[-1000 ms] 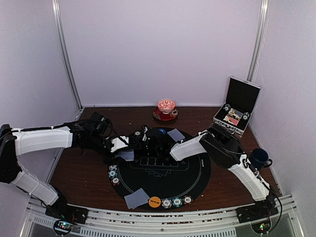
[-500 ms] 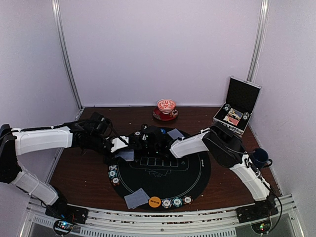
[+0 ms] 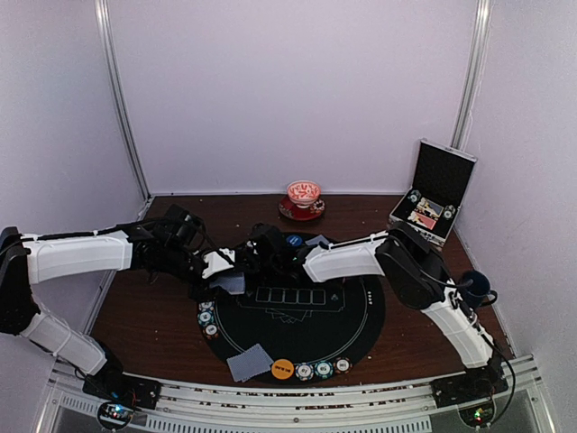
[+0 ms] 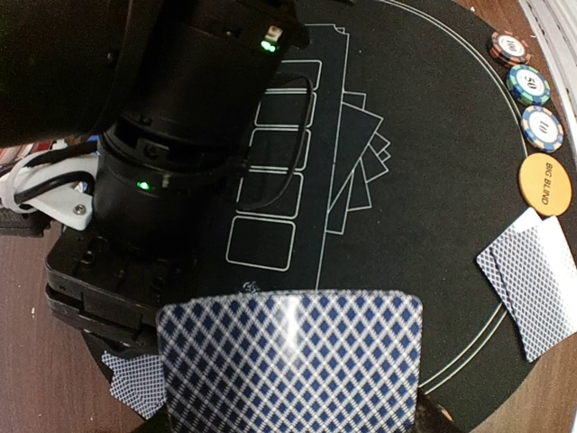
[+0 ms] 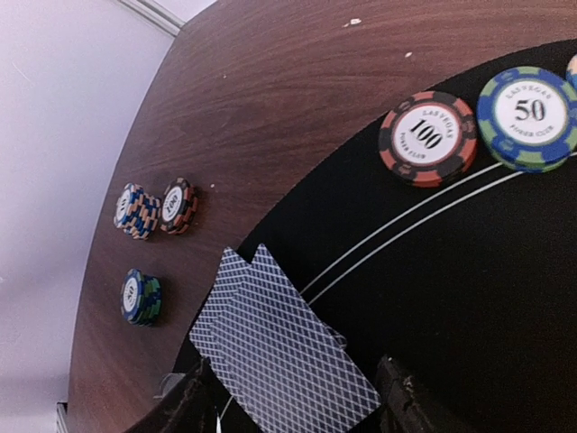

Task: Distribute texas hold em gaming equipment
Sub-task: Distribute the poker card in the dealer area.

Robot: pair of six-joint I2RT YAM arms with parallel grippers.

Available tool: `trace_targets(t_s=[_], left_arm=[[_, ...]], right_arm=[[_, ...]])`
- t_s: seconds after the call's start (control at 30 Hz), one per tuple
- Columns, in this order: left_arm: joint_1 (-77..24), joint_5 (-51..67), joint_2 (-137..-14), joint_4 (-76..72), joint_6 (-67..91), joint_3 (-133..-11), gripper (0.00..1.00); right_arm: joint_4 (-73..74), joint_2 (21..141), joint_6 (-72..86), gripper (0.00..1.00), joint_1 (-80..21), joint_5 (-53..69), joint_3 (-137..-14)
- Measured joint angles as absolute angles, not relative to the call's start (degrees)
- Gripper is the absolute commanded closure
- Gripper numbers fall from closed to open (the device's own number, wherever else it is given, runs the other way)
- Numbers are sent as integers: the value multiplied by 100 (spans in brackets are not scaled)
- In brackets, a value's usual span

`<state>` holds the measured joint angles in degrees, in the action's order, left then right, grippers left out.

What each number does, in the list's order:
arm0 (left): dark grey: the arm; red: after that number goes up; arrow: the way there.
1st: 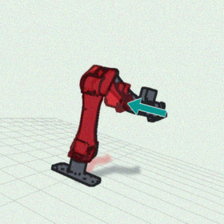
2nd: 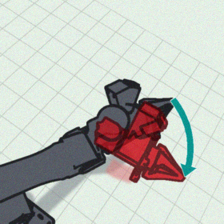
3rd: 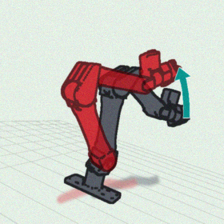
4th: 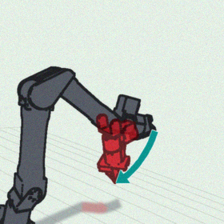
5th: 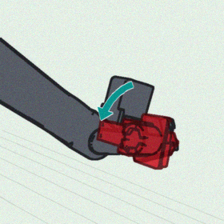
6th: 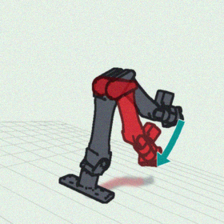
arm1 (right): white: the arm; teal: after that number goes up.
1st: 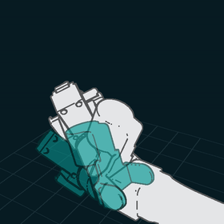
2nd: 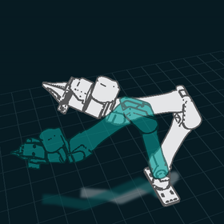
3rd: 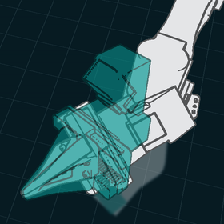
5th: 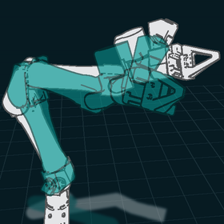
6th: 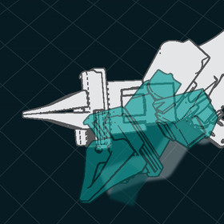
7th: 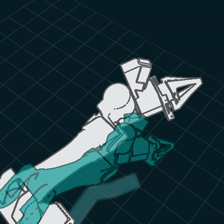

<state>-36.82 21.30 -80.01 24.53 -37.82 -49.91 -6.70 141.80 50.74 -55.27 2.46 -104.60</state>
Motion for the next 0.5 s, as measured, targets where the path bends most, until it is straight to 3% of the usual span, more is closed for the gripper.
trace_targets(t_s=[0.5], left_arm=[[-3682, 2147, -8001, 2453, -3782, -4991, 41]], right_arm=[[318, 13987, 4818, 36, -5568, -231, -10586]])
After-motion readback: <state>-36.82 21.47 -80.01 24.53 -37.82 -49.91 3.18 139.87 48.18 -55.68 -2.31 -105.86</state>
